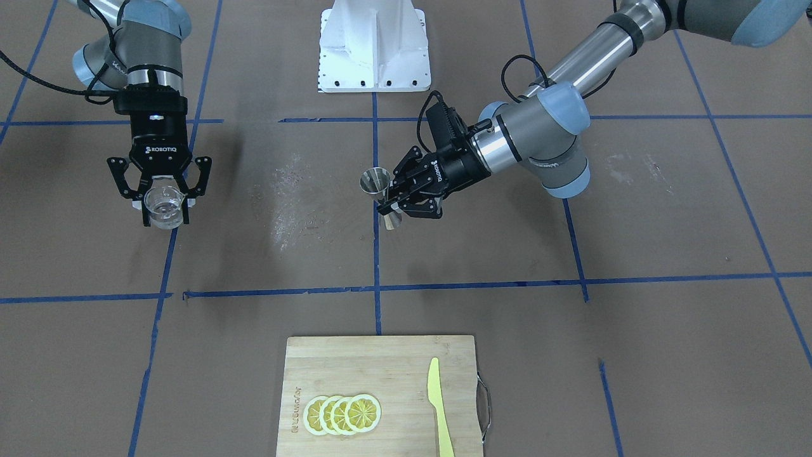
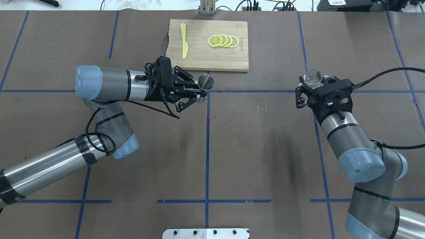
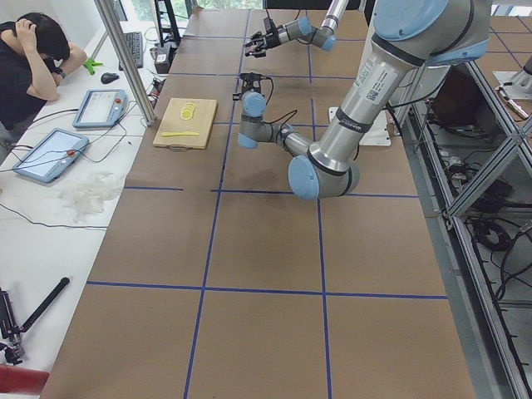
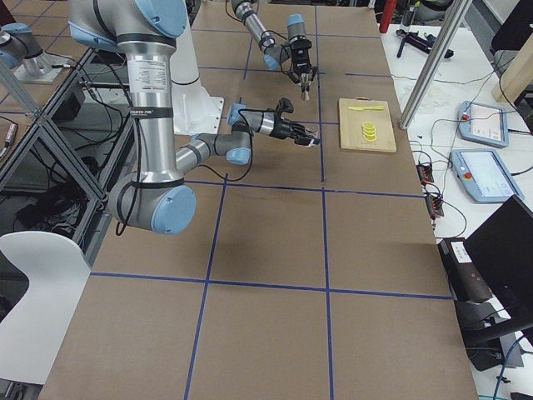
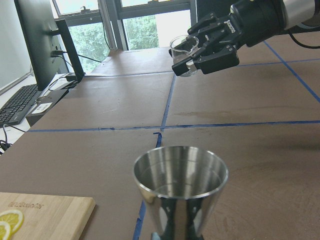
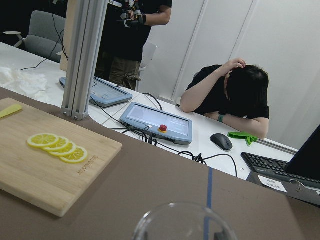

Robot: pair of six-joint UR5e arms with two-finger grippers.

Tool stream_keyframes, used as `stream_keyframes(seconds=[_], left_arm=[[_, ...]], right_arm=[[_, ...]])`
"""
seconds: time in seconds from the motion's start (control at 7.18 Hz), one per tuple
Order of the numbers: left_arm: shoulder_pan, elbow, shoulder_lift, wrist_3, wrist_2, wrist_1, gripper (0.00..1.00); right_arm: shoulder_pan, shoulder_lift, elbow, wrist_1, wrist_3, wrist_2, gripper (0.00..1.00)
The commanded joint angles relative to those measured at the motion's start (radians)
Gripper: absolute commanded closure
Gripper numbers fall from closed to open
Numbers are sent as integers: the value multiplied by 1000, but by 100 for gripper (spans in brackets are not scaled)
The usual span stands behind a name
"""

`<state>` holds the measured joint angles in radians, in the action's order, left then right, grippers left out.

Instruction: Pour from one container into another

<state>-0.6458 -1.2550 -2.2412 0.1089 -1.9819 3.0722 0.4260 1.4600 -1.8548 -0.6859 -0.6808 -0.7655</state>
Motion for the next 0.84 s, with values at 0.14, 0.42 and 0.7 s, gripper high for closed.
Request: stream_keyframes(seconds=[0.14,0.42,0.7], left_arm=[[0,2,2,0,0,-1,100],[0,3,2,0,0,-3,100],[0,5,3,0,2,-4,100]], right_arm=[[3,-262,-1,-280,37,-5,100],[-3,-376,2,-485,35,43,100],[-35,-470,5,-683,33,95,100]])
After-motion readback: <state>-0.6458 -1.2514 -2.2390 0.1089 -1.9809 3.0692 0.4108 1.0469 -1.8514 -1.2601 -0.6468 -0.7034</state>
